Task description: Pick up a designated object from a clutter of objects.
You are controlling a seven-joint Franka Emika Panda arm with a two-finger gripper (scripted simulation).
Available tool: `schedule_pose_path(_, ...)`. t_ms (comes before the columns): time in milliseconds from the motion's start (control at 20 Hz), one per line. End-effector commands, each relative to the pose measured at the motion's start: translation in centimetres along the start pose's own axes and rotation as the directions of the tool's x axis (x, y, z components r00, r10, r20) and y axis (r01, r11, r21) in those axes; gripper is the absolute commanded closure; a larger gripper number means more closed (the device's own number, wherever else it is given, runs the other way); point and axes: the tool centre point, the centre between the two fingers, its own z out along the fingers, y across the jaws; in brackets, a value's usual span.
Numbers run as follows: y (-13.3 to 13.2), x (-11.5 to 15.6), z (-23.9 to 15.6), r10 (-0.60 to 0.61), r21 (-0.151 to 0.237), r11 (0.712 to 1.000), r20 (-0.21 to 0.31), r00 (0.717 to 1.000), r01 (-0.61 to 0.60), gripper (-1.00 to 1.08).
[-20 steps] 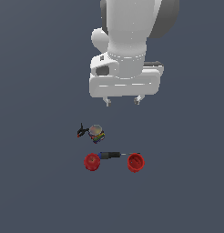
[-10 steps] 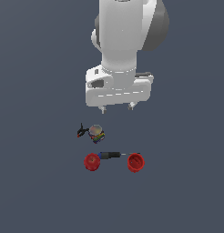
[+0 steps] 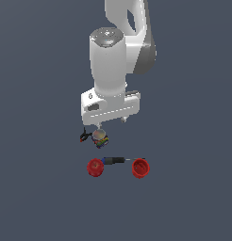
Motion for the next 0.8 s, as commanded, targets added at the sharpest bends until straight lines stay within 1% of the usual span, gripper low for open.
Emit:
schedule_pose_path(0,0.8,-0.7,1.7,-0.047,0.001,0.999,0.004,0.999,0.047,-0.92)
schedule_pose_path(200,2.1,-1.9,4.4,-0.12,0.003,0.993,0.012,0.993,0.12,-0.92)
schedule_pose_path(450,3.4,-3.6,7.6,-0.207,0.007,0.978,0.021,0.978,0.207,-0.92)
schedule_pose_path(750,4.5,-5.4,10.3,-0.283,0.012,0.959,0.028,0.959,0.283,-0.92)
